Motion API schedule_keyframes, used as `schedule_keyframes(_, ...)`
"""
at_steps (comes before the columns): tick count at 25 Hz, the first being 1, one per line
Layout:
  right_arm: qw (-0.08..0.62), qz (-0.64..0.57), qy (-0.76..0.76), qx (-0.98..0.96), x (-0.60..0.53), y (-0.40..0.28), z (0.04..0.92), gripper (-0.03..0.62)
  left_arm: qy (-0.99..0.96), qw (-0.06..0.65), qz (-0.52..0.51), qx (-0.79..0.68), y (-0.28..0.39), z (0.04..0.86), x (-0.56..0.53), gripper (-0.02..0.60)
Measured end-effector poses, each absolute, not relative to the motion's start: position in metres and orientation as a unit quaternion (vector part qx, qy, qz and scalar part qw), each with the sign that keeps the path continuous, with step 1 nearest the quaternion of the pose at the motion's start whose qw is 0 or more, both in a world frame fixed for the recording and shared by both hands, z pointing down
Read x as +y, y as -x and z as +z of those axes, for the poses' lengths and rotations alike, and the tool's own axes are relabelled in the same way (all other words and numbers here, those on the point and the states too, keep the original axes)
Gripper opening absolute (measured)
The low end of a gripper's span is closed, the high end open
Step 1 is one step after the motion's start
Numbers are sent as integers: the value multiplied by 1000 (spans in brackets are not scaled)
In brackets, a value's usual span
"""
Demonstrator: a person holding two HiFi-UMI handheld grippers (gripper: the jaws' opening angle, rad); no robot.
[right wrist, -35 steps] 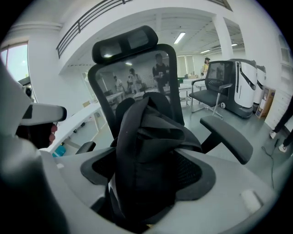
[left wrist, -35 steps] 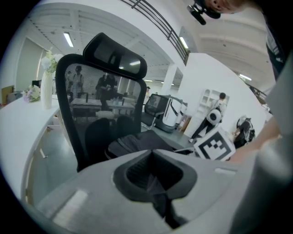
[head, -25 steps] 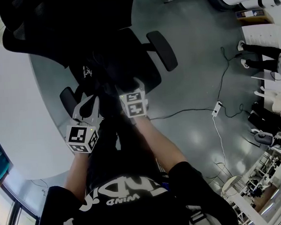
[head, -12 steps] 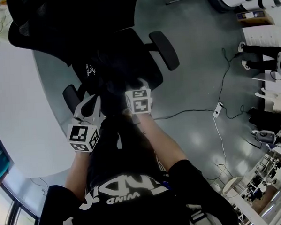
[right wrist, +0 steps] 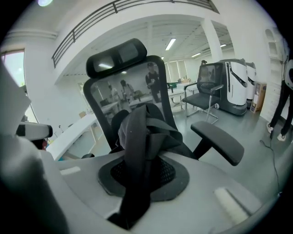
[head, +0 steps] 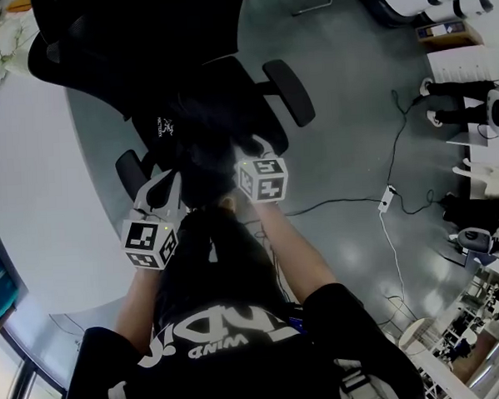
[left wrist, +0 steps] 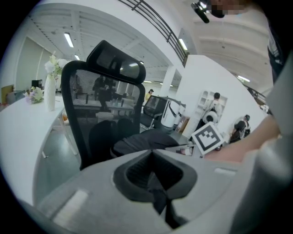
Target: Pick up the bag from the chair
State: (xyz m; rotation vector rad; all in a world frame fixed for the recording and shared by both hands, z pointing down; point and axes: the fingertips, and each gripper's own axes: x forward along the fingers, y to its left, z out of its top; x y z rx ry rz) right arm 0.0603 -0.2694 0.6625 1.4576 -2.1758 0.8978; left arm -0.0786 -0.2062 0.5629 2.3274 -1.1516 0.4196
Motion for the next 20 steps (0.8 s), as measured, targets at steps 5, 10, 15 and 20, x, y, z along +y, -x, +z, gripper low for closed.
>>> schedule_keyframes(5,154,291,-535,-778,-265,-70,629,54,-857,250,150,-424,79,555,-196,3)
schedule_keyframes(10,124,263,-545,-786,-258,-73,588,52,-860,242,143,-426,79,535,-192,3)
schedule_keyframes(15,109,236,-541,-800,-256,-61,560,51,-861,234,136,-430,87,527,-190,3)
schedule_keyframes(20,98,225,-551,-797,-251,-67,540,49,-865,226,130,-428,88,518,-189,3)
